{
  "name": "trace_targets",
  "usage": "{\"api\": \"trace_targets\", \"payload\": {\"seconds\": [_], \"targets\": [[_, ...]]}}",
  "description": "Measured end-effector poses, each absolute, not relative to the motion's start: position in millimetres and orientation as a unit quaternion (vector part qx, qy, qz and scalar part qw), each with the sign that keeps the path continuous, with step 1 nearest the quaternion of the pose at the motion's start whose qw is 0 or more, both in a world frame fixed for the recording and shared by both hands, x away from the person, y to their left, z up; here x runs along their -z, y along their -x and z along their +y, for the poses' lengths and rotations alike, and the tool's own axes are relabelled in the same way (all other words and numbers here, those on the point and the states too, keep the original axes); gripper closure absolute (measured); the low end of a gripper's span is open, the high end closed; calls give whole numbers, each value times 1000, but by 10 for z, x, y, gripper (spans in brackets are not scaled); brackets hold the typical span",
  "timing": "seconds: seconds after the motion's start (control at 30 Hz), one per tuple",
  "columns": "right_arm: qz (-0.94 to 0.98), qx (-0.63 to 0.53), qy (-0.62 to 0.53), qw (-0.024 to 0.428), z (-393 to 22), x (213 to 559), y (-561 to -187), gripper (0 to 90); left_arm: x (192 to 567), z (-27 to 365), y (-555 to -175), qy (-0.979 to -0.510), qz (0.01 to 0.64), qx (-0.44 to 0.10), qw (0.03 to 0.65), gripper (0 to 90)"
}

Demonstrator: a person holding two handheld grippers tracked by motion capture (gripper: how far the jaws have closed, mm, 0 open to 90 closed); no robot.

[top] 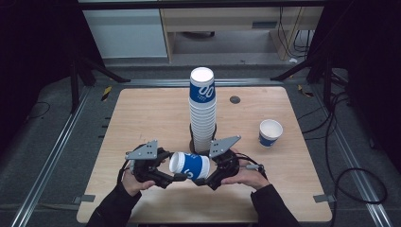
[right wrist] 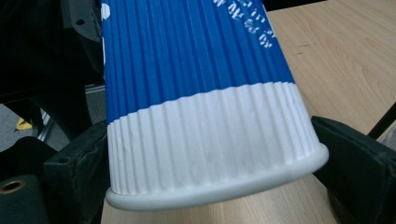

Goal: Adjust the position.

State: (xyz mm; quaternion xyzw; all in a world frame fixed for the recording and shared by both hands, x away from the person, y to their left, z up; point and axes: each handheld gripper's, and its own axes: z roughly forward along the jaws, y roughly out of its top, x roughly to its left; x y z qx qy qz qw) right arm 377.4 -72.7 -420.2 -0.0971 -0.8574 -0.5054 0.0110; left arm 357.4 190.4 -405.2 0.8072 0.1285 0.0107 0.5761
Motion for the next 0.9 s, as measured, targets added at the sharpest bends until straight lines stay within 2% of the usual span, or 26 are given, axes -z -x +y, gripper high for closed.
{"api": "trace_targets", "payload": {"seconds": [0.17, 0.43, 0.63, 0.9], "targets": [[-853, 514, 91, 20, -720, 4207, -3772, 132, 4057, 1903, -3578, -808, 128, -10, 575, 259], [-856, 508, 92, 24, -725, 4222, -3777, 150, 4077, 1894, -3601, -810, 137, 1, 570, 254], [-859, 503, 94, 19, -735, 4217, -3779, 157, 4046, 1906, -3591, -811, 141, -12, 568, 182], [-861, 500, 98, -1, -842, 4160, -3799, 160, 3961, 2034, -3592, -812, 143, -25, 565, 145]]}}
